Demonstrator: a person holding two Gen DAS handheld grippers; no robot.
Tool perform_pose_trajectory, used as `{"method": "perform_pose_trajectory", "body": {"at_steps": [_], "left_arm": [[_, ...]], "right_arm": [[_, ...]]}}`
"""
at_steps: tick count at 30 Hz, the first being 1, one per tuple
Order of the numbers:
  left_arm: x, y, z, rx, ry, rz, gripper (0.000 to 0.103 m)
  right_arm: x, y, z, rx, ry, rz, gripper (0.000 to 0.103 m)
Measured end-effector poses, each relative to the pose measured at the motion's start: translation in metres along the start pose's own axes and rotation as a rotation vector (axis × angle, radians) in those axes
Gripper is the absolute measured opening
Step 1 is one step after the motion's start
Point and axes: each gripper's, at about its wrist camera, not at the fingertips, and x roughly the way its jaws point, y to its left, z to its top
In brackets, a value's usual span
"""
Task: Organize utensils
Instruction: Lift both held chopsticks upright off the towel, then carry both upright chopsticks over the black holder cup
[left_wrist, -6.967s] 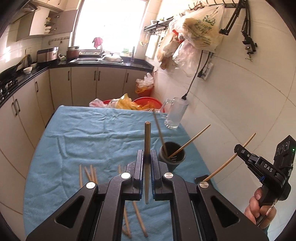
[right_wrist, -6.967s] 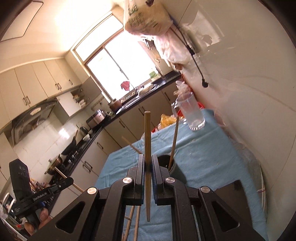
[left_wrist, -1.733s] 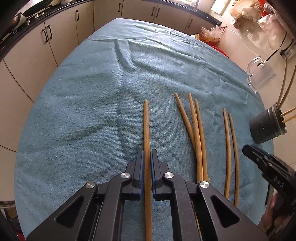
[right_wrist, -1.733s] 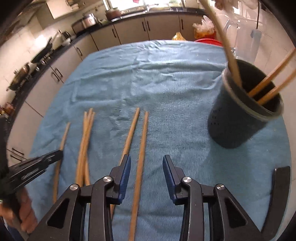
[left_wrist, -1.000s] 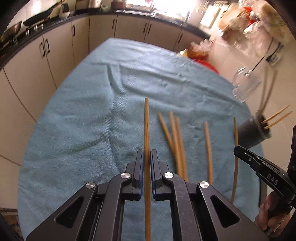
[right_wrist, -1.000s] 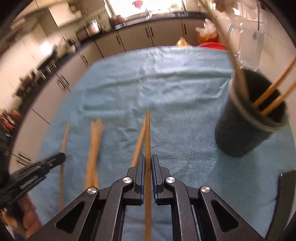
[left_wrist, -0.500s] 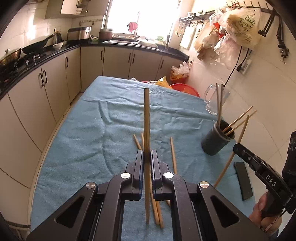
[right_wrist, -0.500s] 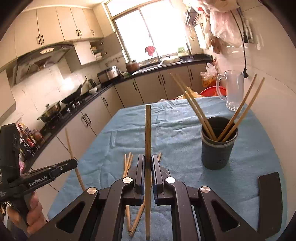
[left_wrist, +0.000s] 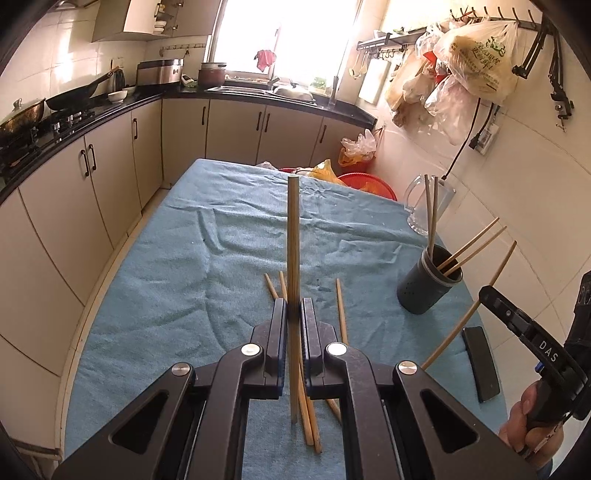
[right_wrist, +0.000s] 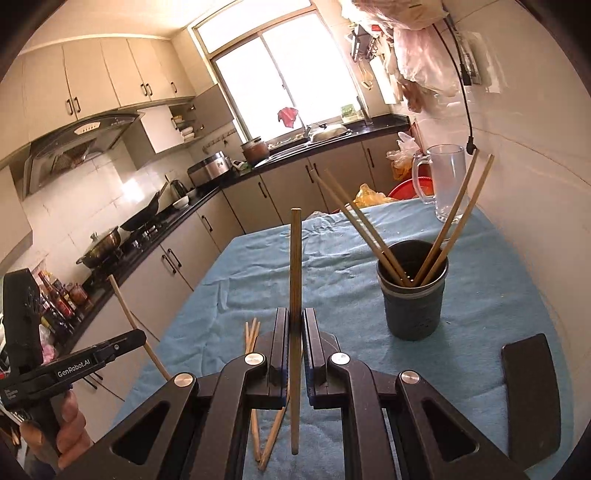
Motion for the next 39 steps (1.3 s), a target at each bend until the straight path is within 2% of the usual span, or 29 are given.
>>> {"method": "perform_pose_trajectory", "body": {"at_steps": [21, 39], "left_arm": [[-0.009, -0.018, 0.012, 0.025, -0.023, -0.034, 0.006], [-0.008, -0.068, 0.021, 0.121, -0.024, -0.05, 0.006]], "right_arm": [[-0.036, -0.029, 0.013, 0.088, -0.069, 0.005, 0.007], [-0.06, -0.057, 0.019, 0.144, -0.12, -0.013, 0.007]]}}
